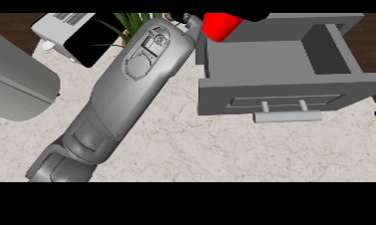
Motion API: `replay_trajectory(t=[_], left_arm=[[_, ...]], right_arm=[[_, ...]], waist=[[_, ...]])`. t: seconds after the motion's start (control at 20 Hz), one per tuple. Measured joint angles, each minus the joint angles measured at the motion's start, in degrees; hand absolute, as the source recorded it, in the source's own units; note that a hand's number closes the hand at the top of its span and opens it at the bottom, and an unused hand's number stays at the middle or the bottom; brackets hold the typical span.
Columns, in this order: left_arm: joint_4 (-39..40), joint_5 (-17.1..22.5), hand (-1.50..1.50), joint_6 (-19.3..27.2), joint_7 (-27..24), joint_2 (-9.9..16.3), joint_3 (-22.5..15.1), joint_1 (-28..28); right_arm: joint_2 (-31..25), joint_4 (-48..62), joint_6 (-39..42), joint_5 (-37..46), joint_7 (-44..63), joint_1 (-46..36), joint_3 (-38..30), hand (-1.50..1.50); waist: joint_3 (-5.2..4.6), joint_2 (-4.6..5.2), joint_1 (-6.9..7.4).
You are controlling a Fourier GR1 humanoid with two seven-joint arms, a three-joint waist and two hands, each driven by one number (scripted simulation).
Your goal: Pick up the can, place it into the drawer and close the drawer
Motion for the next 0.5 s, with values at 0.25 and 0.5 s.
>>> replay_trajectory(t=[0.25,0.5], left_arm=[[6.68,3.48,1.50,1.23,-0.98,-0.01,-2.07,-5.01],[13.85,7.39,1.50,2.18,-4.30,-0.01,-3.92,-8.51]], right_arm=[[0.34,0.71,-0.51,0.91,0.40,-1.37,0.58,-1.50],[-0.53,0.35,0.05,-0.38,1.40,-2.09,-0.27,-1.50]], waist=[[0.00,0.04,-0.11],[0.02,0.20,-0.81]])
